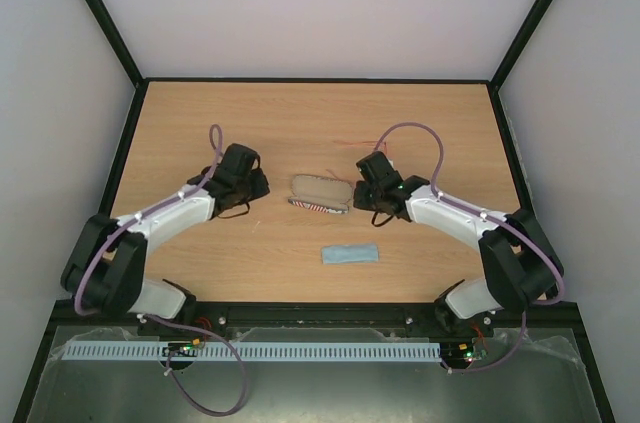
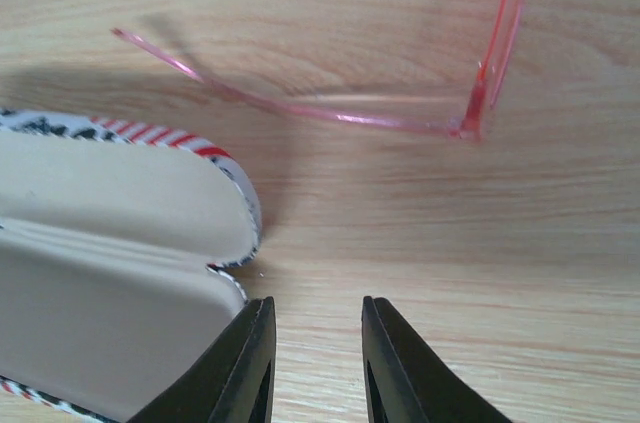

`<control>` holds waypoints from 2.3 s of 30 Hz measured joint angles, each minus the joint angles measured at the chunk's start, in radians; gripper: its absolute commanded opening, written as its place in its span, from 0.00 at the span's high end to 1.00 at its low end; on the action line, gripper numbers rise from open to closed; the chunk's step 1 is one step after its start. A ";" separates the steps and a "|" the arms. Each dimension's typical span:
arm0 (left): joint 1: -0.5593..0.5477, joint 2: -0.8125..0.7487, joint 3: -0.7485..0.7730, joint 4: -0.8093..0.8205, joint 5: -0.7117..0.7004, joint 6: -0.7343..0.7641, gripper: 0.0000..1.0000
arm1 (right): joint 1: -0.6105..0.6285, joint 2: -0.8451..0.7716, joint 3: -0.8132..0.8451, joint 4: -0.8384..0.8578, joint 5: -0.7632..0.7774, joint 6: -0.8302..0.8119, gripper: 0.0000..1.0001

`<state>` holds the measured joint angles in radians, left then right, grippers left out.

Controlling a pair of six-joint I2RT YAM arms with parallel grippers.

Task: Organize the sunglasses
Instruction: Move the sunglasses case at the center of the board.

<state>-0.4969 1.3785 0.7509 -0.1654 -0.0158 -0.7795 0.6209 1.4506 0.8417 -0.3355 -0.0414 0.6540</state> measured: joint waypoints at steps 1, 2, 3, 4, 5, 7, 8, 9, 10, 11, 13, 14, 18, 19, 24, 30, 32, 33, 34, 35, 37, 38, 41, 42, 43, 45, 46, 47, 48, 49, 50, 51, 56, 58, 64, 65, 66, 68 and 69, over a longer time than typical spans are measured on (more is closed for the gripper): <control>0.016 0.021 0.012 -0.002 0.000 0.010 0.82 | 0.000 0.000 -0.007 -0.001 0.000 0.000 0.73; 0.024 0.051 0.031 -0.003 0.001 0.019 0.83 | 0.000 0.000 -0.014 -0.003 0.000 0.000 0.73; 0.026 0.090 0.054 0.002 0.002 0.031 0.83 | 0.000 0.000 -0.022 -0.005 -0.001 0.000 0.73; 0.026 0.122 0.069 0.010 0.005 0.036 0.84 | 0.000 -0.002 -0.031 -0.005 0.000 0.000 0.73; 0.026 0.156 0.083 0.019 0.011 0.042 0.84 | 0.000 -0.006 -0.041 -0.006 0.002 0.001 0.72; 0.024 0.212 0.098 0.040 0.023 0.049 0.84 | 0.000 -0.034 -0.074 -0.012 0.006 0.004 0.70; 0.024 0.232 0.099 0.048 0.031 0.051 0.84 | 0.000 -0.052 -0.089 -0.019 0.009 0.007 0.67; 0.021 0.244 0.099 0.051 0.037 0.052 0.83 | 0.000 -0.079 -0.108 -0.027 0.010 0.011 0.66; 0.016 0.254 0.099 0.053 0.042 0.052 0.83 | 0.000 -0.103 -0.122 -0.034 0.011 0.019 0.65; 0.014 0.259 0.099 0.056 0.044 0.051 0.83 | 0.000 -0.130 -0.137 -0.039 0.011 0.023 0.65; 0.005 0.265 0.099 0.070 0.048 0.051 0.83 | 0.000 -0.185 -0.166 -0.046 0.008 0.037 0.65; 0.000 0.266 0.099 0.076 0.051 0.051 0.83 | 0.000 -0.214 -0.181 -0.050 0.005 0.042 0.65; -0.012 0.282 0.099 0.100 0.058 0.051 0.84 | 0.000 -0.307 -0.230 -0.068 -0.014 0.066 0.64; -0.015 0.291 0.099 0.104 0.060 0.051 0.84 | 0.000 -0.325 -0.240 -0.075 -0.017 0.069 0.64; -0.033 0.332 0.101 0.106 0.060 0.048 0.84 | 0.000 -0.357 -0.256 -0.086 -0.035 0.087 0.64; -0.066 0.333 0.101 0.108 0.060 0.031 0.84 | 0.000 -0.349 -0.260 -0.079 -0.054 0.095 0.64; -0.078 0.333 0.101 0.108 0.059 0.027 0.84 | 0.000 -0.349 -0.269 -0.078 -0.058 0.096 0.64; -0.083 0.333 0.101 0.107 0.058 0.025 0.84 | 0.000 -0.349 -0.273 -0.078 -0.060 0.098 0.64; -0.089 0.333 0.101 0.107 0.056 0.024 0.84 | 0.000 -0.349 -0.277 -0.077 -0.061 0.099 0.64; -0.091 0.333 0.101 0.107 0.056 0.023 0.84 | 0.000 -0.349 -0.282 -0.077 -0.063 0.100 0.64; -0.099 0.333 0.101 0.105 0.050 0.017 0.84 | 0.000 -0.349 -0.288 -0.076 -0.065 0.103 0.64; -0.101 0.333 0.101 0.104 0.049 0.017 0.84 | 0.000 -0.349 -0.290 -0.076 -0.065 0.104 0.64; -0.105 0.330 0.101 0.099 0.044 0.011 0.84 | 0.000 -0.351 -0.298 -0.071 -0.066 0.109 0.64; -0.105 0.327 0.101 0.097 0.041 0.010 0.83 | 0.000 -0.351 -0.301 -0.070 -0.067 0.110 0.64; -0.105 0.320 0.100 0.093 0.040 0.009 0.82 | 0.000 -0.352 -0.304 -0.071 -0.067 0.113 0.64; -0.105 0.301 0.093 0.084 0.036 0.007 0.77 | 0.000 -0.354 -0.314 -0.070 -0.068 0.117 0.64; -0.105 0.283 0.087 0.074 0.032 0.006 0.75 | 0.000 -0.355 -0.319 -0.070 -0.068 0.119 0.65; -0.106 0.265 0.084 0.062 0.028 0.008 0.73 | 0.000 -0.358 -0.326 -0.070 -0.069 0.124 0.65; -0.109 0.238 0.080 0.045 0.021 0.005 0.71 | 0.000 -0.361 -0.336 -0.070 -0.073 0.132 0.66; -0.111 0.211 0.077 0.031 0.016 0.008 0.70 | 0.000 -0.365 -0.346 -0.068 -0.077 0.139 0.67; -0.115 0.173 0.070 0.018 0.014 0.007 0.69 | 0.000 -0.372 -0.360 -0.066 -0.083 0.149 0.68; -0.117 0.137 0.062 0.011 0.015 0.008 0.68 | 0.000 -0.379 -0.373 -0.065 -0.085 0.158 0.68; -0.127 -0.031 0.002 -0.014 0.039 0.008 0.67 | 0.000 -0.425 -0.426 -0.069 -0.091 0.190 0.71; -0.127 -0.078 -0.028 -0.023 0.053 0.008 0.67 | 0.000 -0.441 -0.434 -0.074 -0.093 0.195 0.71; -0.127 -0.150 -0.109 -0.030 0.091 0.001 0.66 | 0.000 -0.466 -0.446 -0.078 -0.103 0.192 0.71; -0.127 -0.159 -0.125 -0.027 0.098 -0.002 0.67 | 0.000 -0.470 -0.451 -0.078 -0.108 0.191 0.71; -0.127 -0.166 -0.135 -0.028 0.103 -0.003 0.66 | 0.000 -0.473 -0.455 -0.077 -0.113 0.190 0.71; -0.128 -0.182 -0.156 -0.028 0.114 -0.009 0.66 | 0.003 -0.474 -0.462 -0.078 -0.121 0.188 0.71; -0.130 -0.190 -0.165 -0.026 0.118 -0.012 0.66 | 0.006 -0.474 -0.465 -0.078 -0.126 0.188 0.71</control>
<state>-0.6273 1.1889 0.5861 -0.1913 0.1024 -0.7914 0.6270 0.9768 0.3767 -0.4133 -0.1669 0.8417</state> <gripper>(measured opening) 0.335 0.293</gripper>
